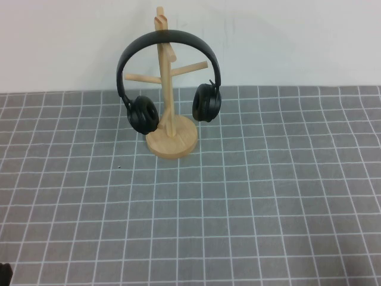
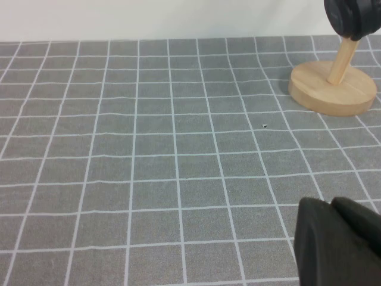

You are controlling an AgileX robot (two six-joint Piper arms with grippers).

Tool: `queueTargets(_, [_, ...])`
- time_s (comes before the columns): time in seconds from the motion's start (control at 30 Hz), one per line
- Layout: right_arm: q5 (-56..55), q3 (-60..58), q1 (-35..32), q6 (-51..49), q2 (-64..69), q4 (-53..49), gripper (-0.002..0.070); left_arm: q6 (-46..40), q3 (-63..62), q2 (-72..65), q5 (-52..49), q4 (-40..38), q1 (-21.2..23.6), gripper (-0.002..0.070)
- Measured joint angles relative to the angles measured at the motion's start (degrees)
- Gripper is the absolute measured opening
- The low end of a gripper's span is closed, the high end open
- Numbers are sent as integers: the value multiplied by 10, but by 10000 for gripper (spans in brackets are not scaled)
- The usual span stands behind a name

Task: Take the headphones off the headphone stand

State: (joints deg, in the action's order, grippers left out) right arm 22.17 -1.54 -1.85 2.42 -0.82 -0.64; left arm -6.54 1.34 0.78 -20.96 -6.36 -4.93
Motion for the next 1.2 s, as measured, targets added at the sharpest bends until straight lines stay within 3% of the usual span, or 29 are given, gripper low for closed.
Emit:
queueTargets(0.8, [0,0,0,0,0,0,-9,0,1,0,22,23,0,-6])
queueTargets(0.9, [0,0,0,0,0,0,-9,8,1,0,42,-31,0,-6])
queueTargets(1.07, [0,0,0,0,0,0,-7,51,1,0,104,-214,0,-6])
queueTargets(1.2, [0,0,0,0,0,0,-9,57,1,0,136,-274,0,-6])
